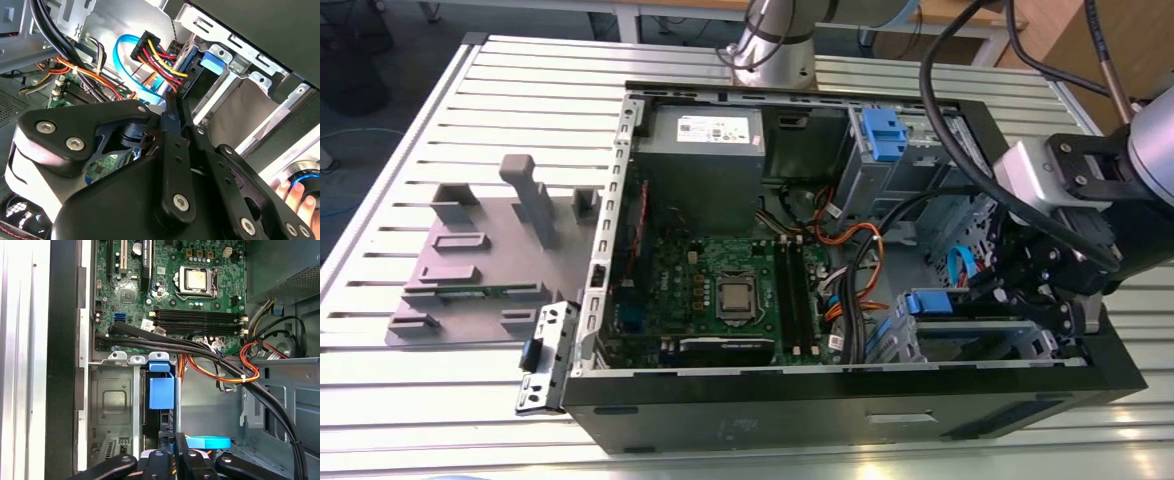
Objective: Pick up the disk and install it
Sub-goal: 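Insert the second disk wire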
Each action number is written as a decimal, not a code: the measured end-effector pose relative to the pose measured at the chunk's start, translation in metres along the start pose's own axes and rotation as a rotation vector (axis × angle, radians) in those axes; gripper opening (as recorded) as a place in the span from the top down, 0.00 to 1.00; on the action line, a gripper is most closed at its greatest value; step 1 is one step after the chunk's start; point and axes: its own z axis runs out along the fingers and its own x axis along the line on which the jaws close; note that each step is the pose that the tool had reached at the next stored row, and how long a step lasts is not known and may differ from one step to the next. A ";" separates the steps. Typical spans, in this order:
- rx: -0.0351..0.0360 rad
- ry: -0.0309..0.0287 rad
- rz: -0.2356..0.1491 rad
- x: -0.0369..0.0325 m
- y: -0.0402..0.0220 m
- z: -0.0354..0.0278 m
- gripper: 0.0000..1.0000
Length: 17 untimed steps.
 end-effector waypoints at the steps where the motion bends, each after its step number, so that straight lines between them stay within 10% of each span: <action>1: 0.0000 -0.0001 0.000 0.0003 0.0000 0.0001 0.84; 17: 0.0000 -0.0001 0.000 0.0016 -0.0001 0.0015 0.76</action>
